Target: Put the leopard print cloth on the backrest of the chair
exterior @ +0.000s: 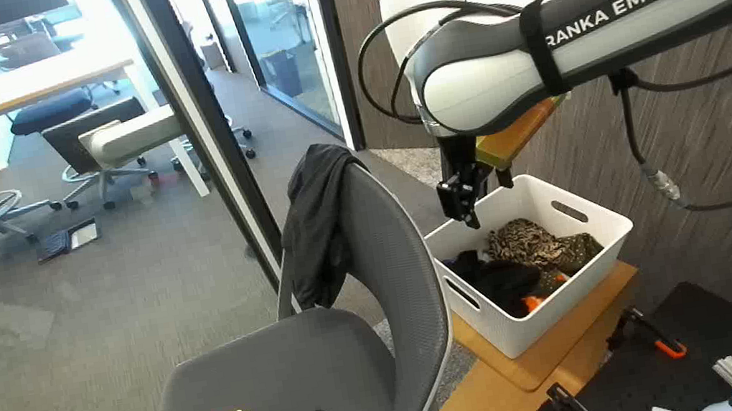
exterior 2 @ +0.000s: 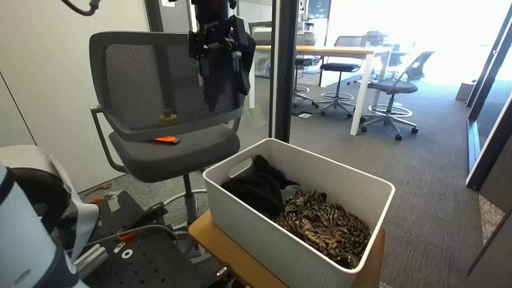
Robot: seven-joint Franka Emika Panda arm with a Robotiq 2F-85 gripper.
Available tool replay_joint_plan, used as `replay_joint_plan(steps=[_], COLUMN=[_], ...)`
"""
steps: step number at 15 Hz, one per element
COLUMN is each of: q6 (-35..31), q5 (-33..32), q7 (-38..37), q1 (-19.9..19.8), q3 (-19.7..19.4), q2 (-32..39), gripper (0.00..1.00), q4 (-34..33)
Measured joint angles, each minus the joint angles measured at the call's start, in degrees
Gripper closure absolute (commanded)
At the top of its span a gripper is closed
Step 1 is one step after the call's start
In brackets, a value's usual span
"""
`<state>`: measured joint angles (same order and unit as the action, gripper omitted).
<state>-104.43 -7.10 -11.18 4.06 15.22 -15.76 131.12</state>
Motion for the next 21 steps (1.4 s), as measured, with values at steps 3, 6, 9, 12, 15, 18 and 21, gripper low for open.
replay_joint_plan(steps=[3, 6, 9, 12, 15, 18, 21], q6=[-0.1, -0.1, -0.7, -6.1, -14.1, -21.1, -25.6], q5=[0.0, 0.0, 0.0, 0.2, 2.5, 6.5, 12.8], q7=[0.0, 0.0, 0.4, 4.5, 11.3, 19.2, 26.5], q1=[0.0, 0.0, 0.3, 0.1, -1.4, -3.4, -5.2], q3=[0.0, 0.0, -1.1, -5.4, -11.8, -17.3, -20.6], q2=[-0.1, -0.1, 0.0, 0.4, 2.2, 6.4, 13.8], gripper=[0.0, 0.0, 0.0, 0.0, 0.0, 0.0, 0.0], q4=[-0.5, -0.5, 0.1, 1.3, 2.8, 3.5, 3.0])
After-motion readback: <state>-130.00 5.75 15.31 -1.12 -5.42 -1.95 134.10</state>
